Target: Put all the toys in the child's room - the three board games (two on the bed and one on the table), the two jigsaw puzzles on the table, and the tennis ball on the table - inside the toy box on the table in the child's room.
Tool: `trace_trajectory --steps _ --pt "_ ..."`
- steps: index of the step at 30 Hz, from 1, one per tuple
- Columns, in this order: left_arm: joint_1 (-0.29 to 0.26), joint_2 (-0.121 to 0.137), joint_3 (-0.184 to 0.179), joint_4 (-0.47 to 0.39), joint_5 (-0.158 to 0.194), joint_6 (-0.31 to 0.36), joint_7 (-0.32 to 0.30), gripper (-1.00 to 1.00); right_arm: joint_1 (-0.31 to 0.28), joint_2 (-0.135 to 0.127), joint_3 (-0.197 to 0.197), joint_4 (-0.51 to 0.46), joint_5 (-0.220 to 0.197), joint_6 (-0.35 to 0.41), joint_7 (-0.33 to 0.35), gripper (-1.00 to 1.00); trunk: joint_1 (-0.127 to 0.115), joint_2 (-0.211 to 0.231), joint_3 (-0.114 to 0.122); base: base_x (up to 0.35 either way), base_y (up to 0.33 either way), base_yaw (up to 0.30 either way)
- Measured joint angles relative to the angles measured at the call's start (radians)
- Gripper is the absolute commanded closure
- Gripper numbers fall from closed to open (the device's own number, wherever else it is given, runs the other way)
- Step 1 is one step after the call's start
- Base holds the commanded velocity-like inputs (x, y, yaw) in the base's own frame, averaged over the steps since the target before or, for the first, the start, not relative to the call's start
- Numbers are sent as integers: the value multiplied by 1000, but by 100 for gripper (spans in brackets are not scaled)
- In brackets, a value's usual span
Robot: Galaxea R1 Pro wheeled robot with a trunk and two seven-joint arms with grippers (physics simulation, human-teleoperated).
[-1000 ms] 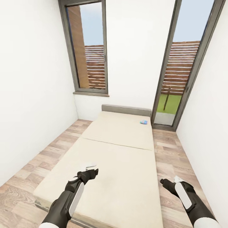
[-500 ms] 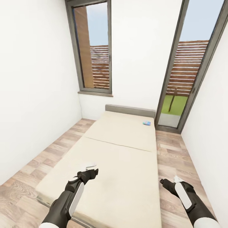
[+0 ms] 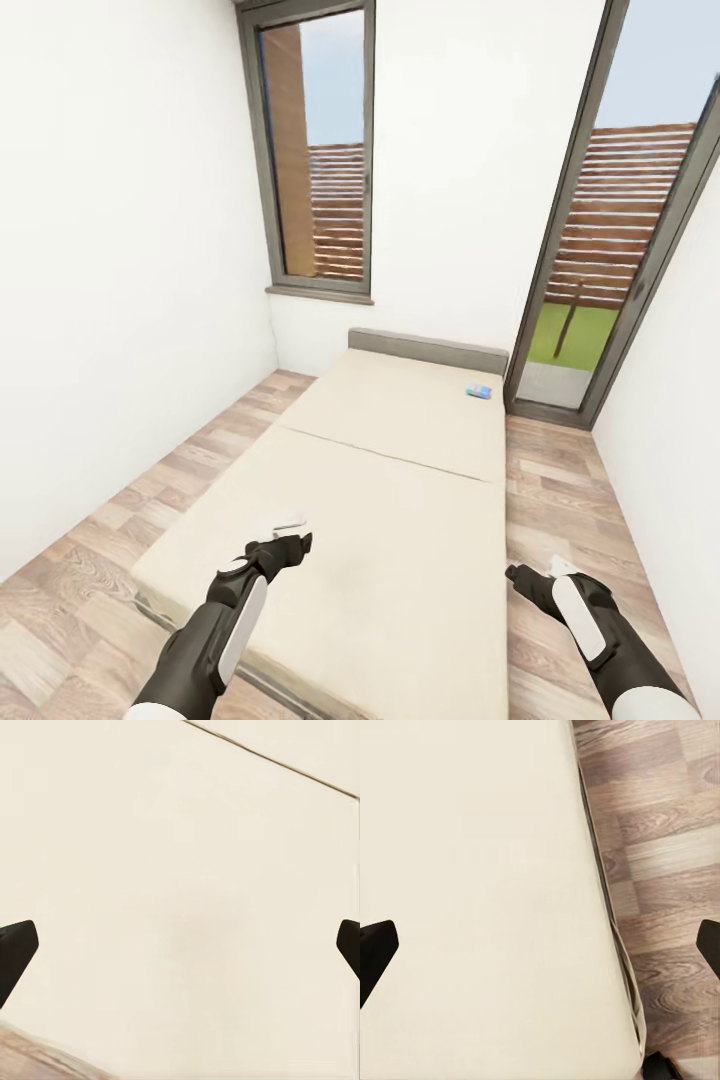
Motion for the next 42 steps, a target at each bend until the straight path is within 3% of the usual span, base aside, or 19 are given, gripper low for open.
trace_trajectory --steps 14,34,42 --pt "0 0 -8 0 0 -5 0 -100 0 2 1 -1 0 -1 0 -100 0 0 12 -13 -25 146" --pt "0 -1 -11 0 0 -6 0 -100 0 4 2 -1 0 -1 0 -100 0 0 24 0 -182 133" --pt "0 -1 -11 0 0 -6 0 -100 0 2 25 -1 0 -3 0 -100 0 0 30 0 -106 235"
